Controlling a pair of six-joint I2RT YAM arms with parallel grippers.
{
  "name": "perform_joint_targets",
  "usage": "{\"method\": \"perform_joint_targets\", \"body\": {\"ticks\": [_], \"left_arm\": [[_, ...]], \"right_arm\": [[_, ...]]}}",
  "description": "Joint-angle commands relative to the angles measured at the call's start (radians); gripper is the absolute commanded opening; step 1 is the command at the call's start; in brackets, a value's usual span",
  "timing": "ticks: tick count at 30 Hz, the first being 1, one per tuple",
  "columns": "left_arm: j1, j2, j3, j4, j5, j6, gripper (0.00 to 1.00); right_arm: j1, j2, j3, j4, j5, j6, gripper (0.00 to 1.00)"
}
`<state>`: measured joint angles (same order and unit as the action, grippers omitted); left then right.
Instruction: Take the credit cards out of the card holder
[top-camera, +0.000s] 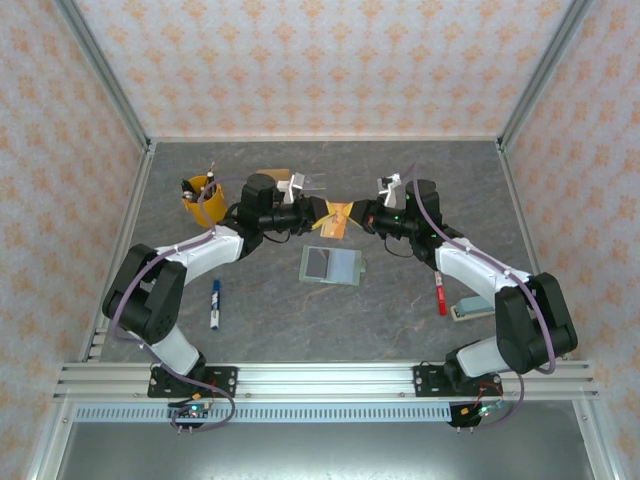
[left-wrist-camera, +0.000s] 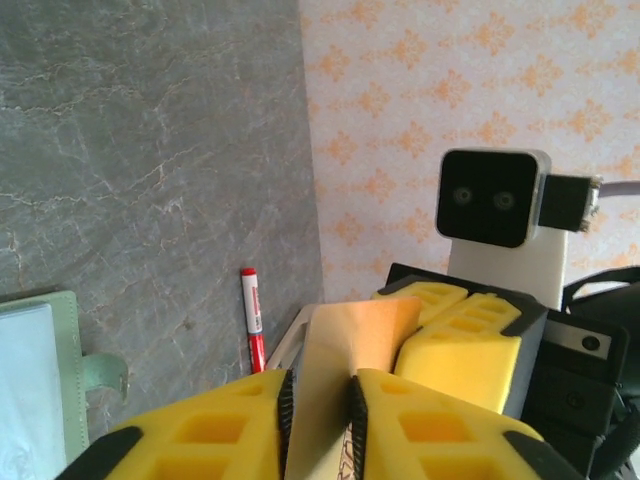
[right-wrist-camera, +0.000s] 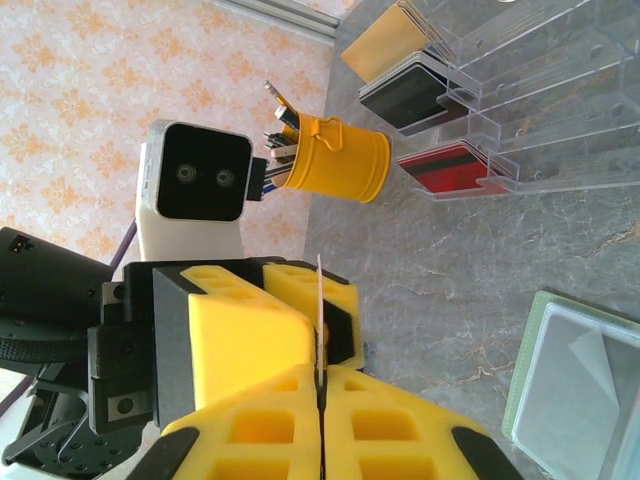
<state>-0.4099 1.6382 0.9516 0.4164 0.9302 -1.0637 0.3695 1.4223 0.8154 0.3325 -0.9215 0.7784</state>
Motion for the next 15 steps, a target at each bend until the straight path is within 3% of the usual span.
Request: {"method": "perform_joint_targets", "body": {"ticks": [1, 6, 10, 12, 15], "left_arm": [[0.005, -0.042, -0.013, 0.073, 0.033, 0.003, 0.17], [0.010, -0.079, 0.011, -0.072, 0.021, 0.127, 0.02], [0.024, -0.117, 0.075, -0.319, -0.018, 0.314, 0.00], [0.031, -0.126, 0.161, -0.577, -0.124, 0.488, 0.00], [0.028, -0.091, 0.312, -0.898, -0.402, 0.661, 0.00]], "right_arm": [[-0.001, 0.007, 0.033, 0.042, -0.018, 0.013, 0.08], [-0.001, 0.011, 0.070, -0.055, 0.000, -0.041, 0.14], [-0.001, 0.010, 0.117, -0.192, 0.056, -0.110, 0.30], [-0.001, 0.010, 0.161, -0.313, 0.129, -0.163, 0.44], [-0.001, 0.015, 0.203, -0.429, 0.243, -0.214, 0.64]]}}
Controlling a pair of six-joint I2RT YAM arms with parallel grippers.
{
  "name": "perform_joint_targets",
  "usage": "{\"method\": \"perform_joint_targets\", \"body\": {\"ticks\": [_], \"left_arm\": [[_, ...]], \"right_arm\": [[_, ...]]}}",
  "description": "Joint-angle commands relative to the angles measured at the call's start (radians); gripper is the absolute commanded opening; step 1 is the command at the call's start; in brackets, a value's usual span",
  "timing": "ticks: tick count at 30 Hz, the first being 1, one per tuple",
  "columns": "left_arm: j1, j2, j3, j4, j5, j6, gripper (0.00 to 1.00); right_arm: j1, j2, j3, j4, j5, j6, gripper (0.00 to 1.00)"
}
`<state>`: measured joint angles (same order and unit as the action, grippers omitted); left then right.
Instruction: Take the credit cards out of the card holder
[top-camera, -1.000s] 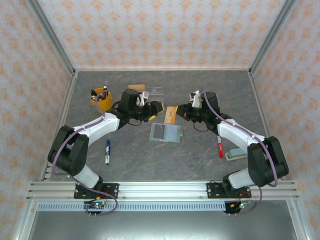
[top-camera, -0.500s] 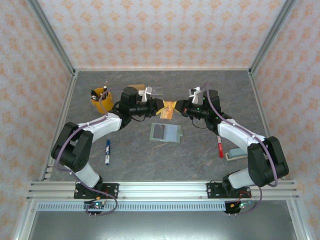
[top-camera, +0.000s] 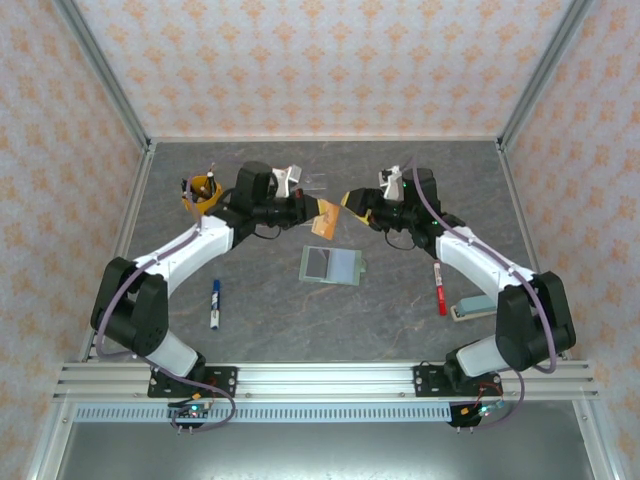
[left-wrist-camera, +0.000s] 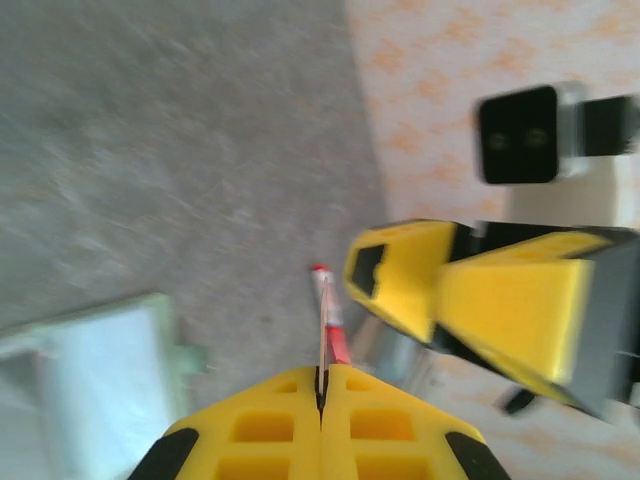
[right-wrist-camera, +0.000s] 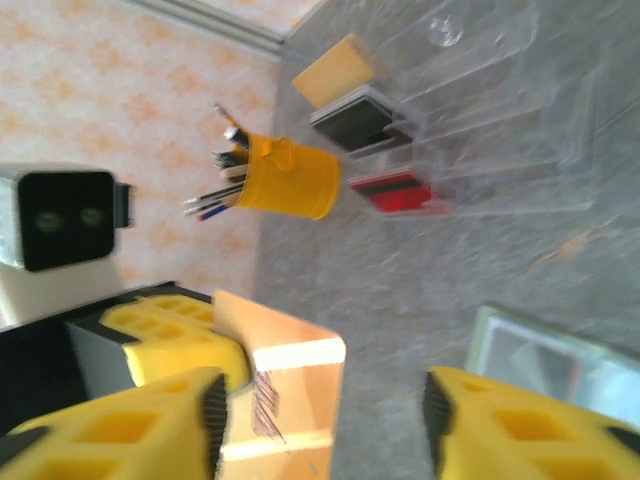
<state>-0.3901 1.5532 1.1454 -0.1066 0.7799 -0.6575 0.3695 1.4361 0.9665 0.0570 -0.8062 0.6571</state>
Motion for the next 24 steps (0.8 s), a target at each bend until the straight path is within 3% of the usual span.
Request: {"method": "perform_joint_targets", "body": {"ticks": [1, 3, 7, 11, 18, 24], "left_arm": [[0.008, 0.013, 0.157, -0.435, -0.325, 0.276, 0.00], [0.007, 0.046, 0.224, -0.516, -0.408, 0.347, 0.00], [0.008, 0.059, 0.281, -0.511, -0.538, 0.513, 0.00], [0.011, 0.095, 0.362, -0.508, -0.692, 0.696, 0.00], [0.026, 0.189, 0.491, -0.531, -0.688, 0.984, 0.00], [0.053, 0.185, 0.510, -0.527, -0.673, 0.990, 0.00]], "right_arm": [[-0.002, 0.002, 0.060, -0.173, 0.160, -0.098, 0.70], [0.000, 0.008, 0.077, -0.200, 0.212, -0.114, 0.78], [-0.001, 0.037, 0.099, -0.212, 0.267, -0.116, 0.92], [-0.002, 0.086, 0.125, -0.218, 0.270, -0.097, 0.98], [0.002, 0.172, 0.189, -0.308, 0.317, -0.079, 0.97], [0.090, 0.328, 0.348, -0.466, 0.454, -0.100, 0.86]]}}
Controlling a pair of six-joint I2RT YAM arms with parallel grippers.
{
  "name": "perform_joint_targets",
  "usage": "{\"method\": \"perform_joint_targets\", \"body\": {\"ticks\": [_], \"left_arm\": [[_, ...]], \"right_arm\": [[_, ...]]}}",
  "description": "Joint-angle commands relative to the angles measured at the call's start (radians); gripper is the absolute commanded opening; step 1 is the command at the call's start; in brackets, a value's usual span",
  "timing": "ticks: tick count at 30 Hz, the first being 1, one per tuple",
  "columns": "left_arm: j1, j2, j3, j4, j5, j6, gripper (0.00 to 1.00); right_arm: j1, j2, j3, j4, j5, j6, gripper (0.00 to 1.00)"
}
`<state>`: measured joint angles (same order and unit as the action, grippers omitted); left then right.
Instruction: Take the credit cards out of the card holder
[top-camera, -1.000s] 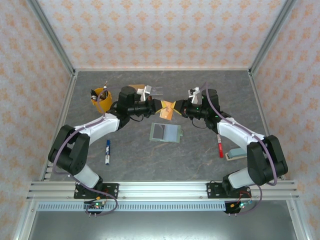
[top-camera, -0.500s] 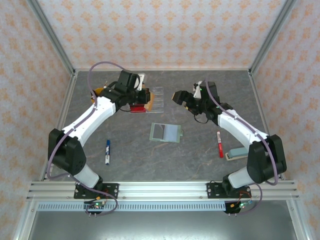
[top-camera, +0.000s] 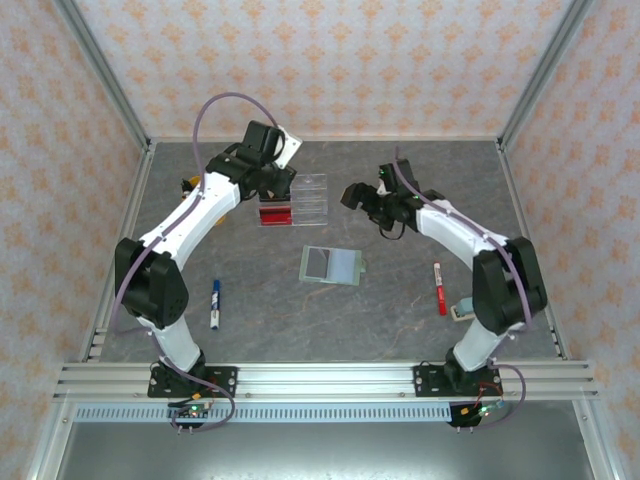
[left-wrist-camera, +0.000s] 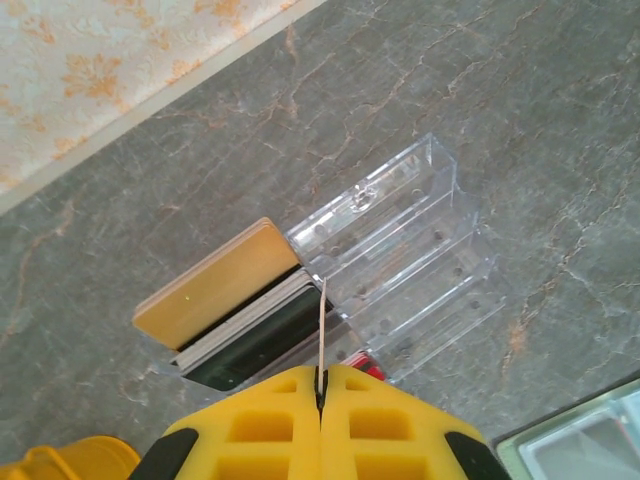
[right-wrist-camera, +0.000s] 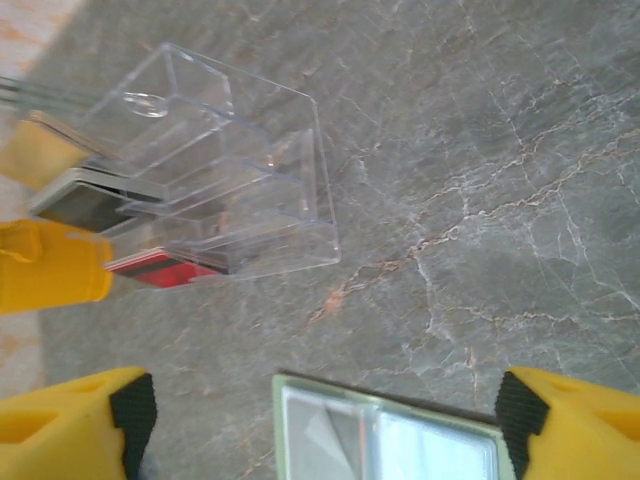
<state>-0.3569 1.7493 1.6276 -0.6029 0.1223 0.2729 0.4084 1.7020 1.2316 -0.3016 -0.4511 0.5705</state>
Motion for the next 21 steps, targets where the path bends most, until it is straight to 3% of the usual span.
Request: {"method": "perform_joint_targets", "body": {"ticks": [1, 11, 21], "left_arm": [[0.022, -0.017, 0.017, -0.023, -0.012, 0.056, 0.00], [0.051, -0.053, -0.048, 0.011, 0.021, 0.032, 0.00], [0.053, -0.037, -0.040, 0.002, 0.034, 0.028, 0.00]], "right_arm": [[0.069, 0.092, 0.114, -0.125, 0.115, -0.015, 0.84], [0.138, 0.379, 0.390, -0.205, 0.218, 0.062, 0.67], [0.141, 0.491, 0.493, -0.247, 0.238, 0.075, 0.62]]}}
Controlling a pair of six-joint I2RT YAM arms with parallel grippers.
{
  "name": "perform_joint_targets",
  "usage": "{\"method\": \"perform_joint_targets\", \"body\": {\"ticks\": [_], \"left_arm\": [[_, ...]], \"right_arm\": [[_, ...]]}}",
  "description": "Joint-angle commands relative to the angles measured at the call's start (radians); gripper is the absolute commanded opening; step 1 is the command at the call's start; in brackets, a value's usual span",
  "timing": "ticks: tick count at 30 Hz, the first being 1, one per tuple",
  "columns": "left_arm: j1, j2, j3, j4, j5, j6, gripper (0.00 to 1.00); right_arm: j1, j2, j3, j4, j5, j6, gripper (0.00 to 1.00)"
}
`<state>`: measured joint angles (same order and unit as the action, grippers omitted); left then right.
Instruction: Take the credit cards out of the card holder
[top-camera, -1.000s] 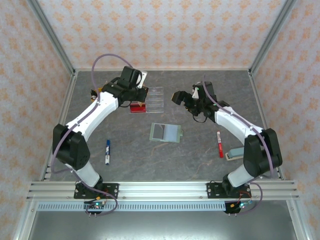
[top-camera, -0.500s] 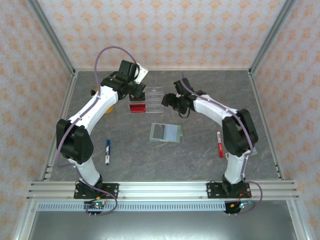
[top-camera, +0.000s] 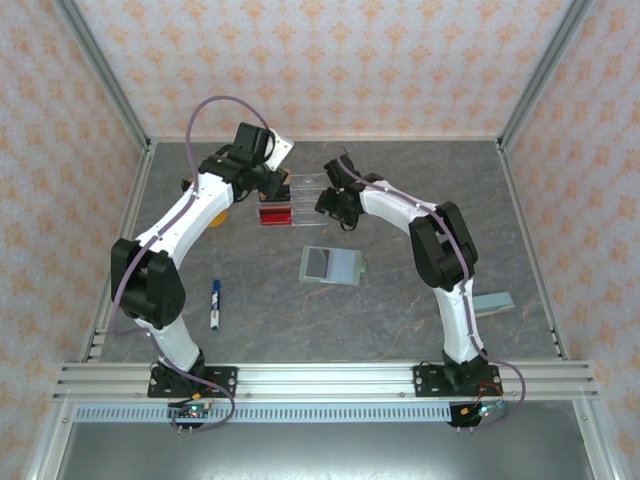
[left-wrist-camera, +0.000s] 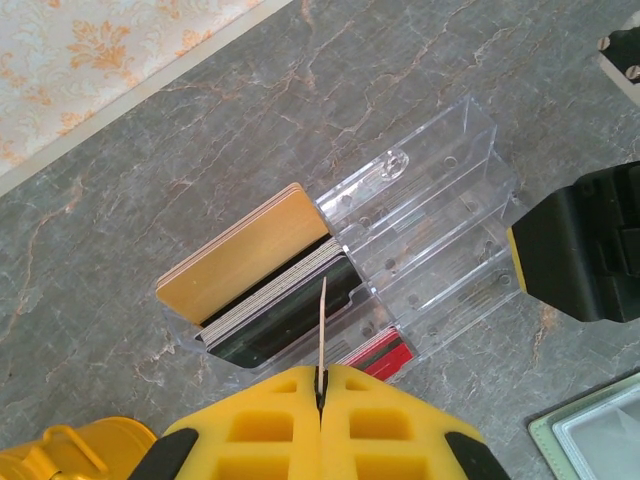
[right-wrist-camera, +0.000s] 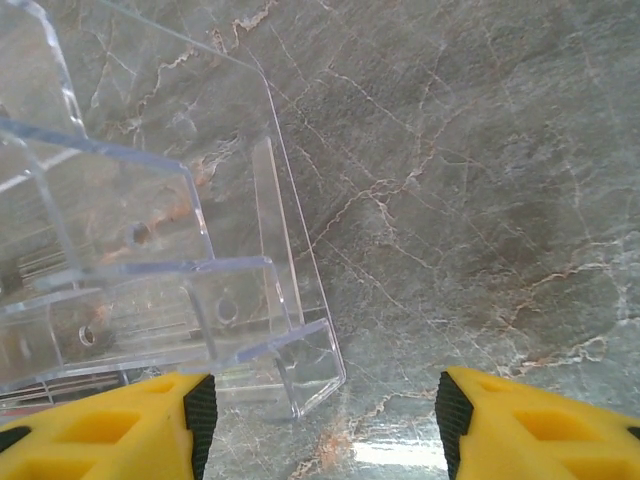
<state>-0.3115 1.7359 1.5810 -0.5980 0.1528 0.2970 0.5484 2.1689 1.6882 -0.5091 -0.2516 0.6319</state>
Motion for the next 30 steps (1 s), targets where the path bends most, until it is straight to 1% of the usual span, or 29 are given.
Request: {"method": "perform_joint_targets", "body": {"ticks": [1, 6, 10, 19, 23, 27, 30], "left_arm": [[0.008, -0.022, 0.007, -0.007, 0.002, 0.004, 0.00], [0.009, -0.018, 0.008, -0.014, -0.001, 0.005, 0.00], [0.009, -0.013, 0.019, -0.023, 0.010, 0.009, 0.00], [0.009, -0.007, 0.037, -0.030, 0.081, 0.035, 0.00], [0.009, 0.016, 0.073, -0.035, 0.132, 0.063, 0.00], [0.006, 0.057, 0.121, -0.047, 0.170, 0.101, 0.00], [0.002, 0.094, 0.166, -0.060, 0.178, 0.129, 0.00]], "right_arm": [[0.001, 0.031, 0.045, -0.047, 0.045, 0.014, 0.62], [-0.005, 0.046, 0.065, -0.107, 0.091, -0.015, 0.61], [-0.024, 0.035, 0.049, -0.142, 0.124, -0.058, 0.60], [-0.105, -0.006, -0.007, -0.173, 0.149, -0.169, 0.60], [-0.152, -0.010, 0.005, -0.189, 0.166, -0.244, 0.60], [-0.178, 0.008, 0.054, -0.197, 0.164, -0.321, 0.60], [-0.180, 0.008, 0.081, -0.194, 0.127, -0.349, 0.61]]}}
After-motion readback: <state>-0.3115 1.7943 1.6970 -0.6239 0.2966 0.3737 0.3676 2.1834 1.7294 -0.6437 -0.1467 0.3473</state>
